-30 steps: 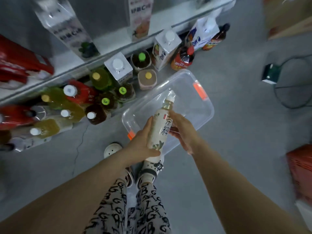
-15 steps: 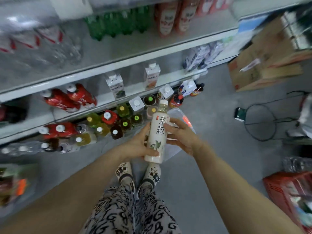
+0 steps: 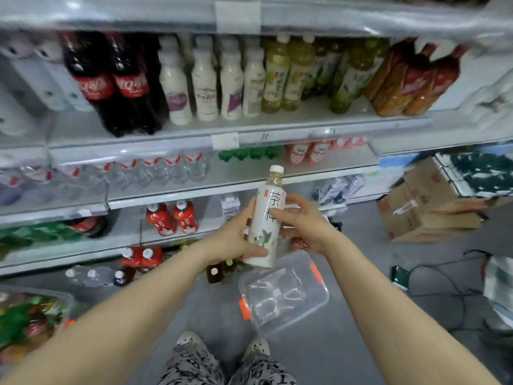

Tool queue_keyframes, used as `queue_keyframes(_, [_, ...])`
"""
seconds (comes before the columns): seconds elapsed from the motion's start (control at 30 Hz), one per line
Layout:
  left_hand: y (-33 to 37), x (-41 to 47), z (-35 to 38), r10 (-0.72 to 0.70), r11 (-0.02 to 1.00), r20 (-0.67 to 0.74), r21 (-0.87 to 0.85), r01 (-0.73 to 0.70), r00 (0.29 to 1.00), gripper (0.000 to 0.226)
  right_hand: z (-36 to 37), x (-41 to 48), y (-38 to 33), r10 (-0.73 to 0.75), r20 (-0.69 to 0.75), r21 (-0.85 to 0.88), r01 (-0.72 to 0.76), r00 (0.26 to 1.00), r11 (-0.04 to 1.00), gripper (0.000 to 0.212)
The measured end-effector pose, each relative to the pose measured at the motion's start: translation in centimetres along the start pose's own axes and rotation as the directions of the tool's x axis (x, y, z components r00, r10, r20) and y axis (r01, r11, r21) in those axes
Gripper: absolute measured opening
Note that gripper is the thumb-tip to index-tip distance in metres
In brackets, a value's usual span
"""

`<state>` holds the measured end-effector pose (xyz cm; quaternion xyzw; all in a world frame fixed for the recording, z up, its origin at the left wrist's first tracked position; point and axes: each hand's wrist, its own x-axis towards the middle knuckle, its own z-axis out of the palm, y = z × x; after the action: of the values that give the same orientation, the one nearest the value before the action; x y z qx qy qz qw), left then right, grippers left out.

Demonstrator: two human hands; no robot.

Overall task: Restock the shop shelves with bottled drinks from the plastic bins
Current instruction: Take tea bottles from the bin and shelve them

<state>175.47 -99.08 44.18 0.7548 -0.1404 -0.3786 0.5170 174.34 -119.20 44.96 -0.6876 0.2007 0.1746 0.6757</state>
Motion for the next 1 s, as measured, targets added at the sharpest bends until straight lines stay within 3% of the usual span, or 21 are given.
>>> queue_keyframes(0.33, [9.0,-5.2,-8.9,0.214,0.976,-0.173,0.073,-0.204,0.962,0.121,5.2,-1.9,-14.4,-0.270,0.039,-0.089,0.273,0.962,0.958,0.051])
queue_keyframes(0.47, [12.2,-7.5,-12.2,0.300,0.953,-0.221,0.123,-0.279,0.928,0.118,7.4,-3.2,-19.1,-0.372,0.062,-0.114,0.377,0.926,0.919,0.058])
queue_keyframes(0.63, [15.6,-10.7,-15.8,0.388,0.916,-0.240,0.205,-0.344,0.890,0.123,10.0,-5.8,-24.4,-0.477,0.095,-0.149,0.486,0.874,0.861,0.052])
queue_keyframes(1.0, [21.6,-16.7,-21.8,0.573,0.812,-0.329,0.354,-0.465,0.750,0.121,15.1,-9.4,-34.0,-0.647,0.150,-0.199,0.664,0.747,0.721,0.047])
